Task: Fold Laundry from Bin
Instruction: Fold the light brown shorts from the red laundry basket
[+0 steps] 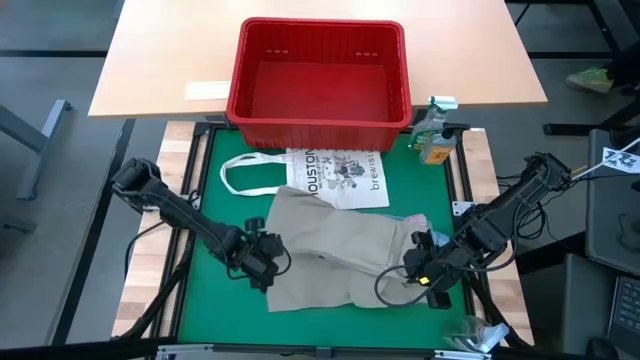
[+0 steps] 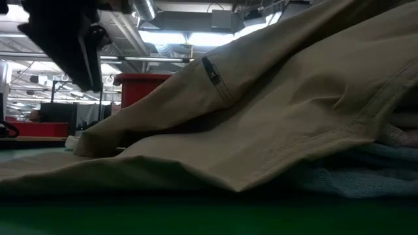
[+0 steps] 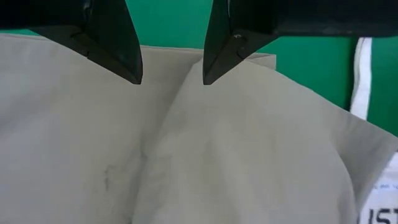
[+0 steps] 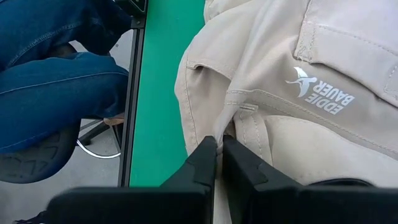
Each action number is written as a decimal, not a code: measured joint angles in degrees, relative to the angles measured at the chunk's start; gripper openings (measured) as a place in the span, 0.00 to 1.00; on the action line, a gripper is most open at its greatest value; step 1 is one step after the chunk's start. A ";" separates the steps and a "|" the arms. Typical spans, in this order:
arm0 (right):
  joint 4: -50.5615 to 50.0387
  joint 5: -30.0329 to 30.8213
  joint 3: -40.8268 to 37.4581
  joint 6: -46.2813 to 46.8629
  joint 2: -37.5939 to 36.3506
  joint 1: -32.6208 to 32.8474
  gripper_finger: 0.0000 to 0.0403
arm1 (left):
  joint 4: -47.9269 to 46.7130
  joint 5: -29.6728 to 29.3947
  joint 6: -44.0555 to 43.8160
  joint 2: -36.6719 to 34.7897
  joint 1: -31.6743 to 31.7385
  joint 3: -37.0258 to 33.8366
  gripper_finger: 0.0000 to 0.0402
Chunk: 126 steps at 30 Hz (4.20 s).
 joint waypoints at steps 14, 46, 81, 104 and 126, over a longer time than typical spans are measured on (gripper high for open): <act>-0.01 0.02 0.00 0.00 0.00 0.00 0.05 | 0.87 -2.63 -0.46 7.48 0.13 -0.50 0.41; -15.59 8.07 11.20 -0.91 -0.48 0.00 0.05 | -36.39 2.36 -1.29 8.60 4.87 25.70 0.01; -19.45 3.64 12.76 11.57 14.90 11.67 0.05 | 14.49 9.26 -11.71 8.66 -10.91 8.19 0.01; -19.53 -7.65 12.76 11.50 22.95 11.65 0.30 | 23.86 16.20 -23.95 8.66 -10.56 0.66 0.36; -32.82 0.08 23.06 8.85 21.43 11.67 0.40 | 8.13 13.98 -26.80 -1.04 -6.29 0.64 0.33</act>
